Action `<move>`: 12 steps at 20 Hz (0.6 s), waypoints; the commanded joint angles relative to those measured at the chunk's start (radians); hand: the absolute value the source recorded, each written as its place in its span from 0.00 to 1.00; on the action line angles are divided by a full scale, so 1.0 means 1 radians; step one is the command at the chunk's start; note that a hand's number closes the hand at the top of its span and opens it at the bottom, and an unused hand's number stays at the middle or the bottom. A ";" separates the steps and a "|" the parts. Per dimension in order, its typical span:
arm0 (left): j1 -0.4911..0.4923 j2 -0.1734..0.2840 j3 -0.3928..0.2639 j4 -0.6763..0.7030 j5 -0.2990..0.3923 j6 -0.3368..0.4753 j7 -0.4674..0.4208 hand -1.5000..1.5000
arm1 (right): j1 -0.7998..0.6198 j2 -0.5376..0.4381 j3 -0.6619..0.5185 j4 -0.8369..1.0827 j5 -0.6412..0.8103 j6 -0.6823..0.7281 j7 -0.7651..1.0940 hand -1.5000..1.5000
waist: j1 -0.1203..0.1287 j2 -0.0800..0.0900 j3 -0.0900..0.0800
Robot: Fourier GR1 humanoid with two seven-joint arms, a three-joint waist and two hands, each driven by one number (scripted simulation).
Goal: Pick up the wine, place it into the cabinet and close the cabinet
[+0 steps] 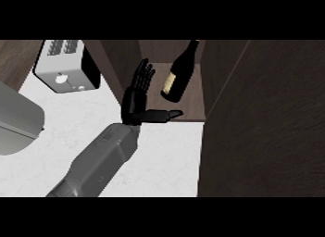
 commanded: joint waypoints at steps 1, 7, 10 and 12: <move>0.135 0.077 -0.084 -0.268 -0.050 0.053 0.104 0.00 | -0.028 0.016 0.041 -0.022 0.051 -0.038 0.042 0.00 | 0.018 -0.007 0.002; 0.309 0.219 -0.143 -0.722 -0.064 0.144 0.272 0.00 | -0.002 0.023 0.048 -0.002 0.047 -0.016 0.000 0.00 | 0.011 -0.004 0.003; 0.439 0.316 -0.142 -0.898 -0.097 0.155 0.285 0.00 | -0.031 0.005 0.028 -0.034 0.017 -0.030 0.064 0.00 | 0.000 0.001 0.002; 0.485 0.373 -0.116 -0.978 -0.108 0.155 0.325 0.00 | 0.007 0.019 0.056 -0.059 0.027 -0.015 0.028 0.00 | -0.008 0.003 0.002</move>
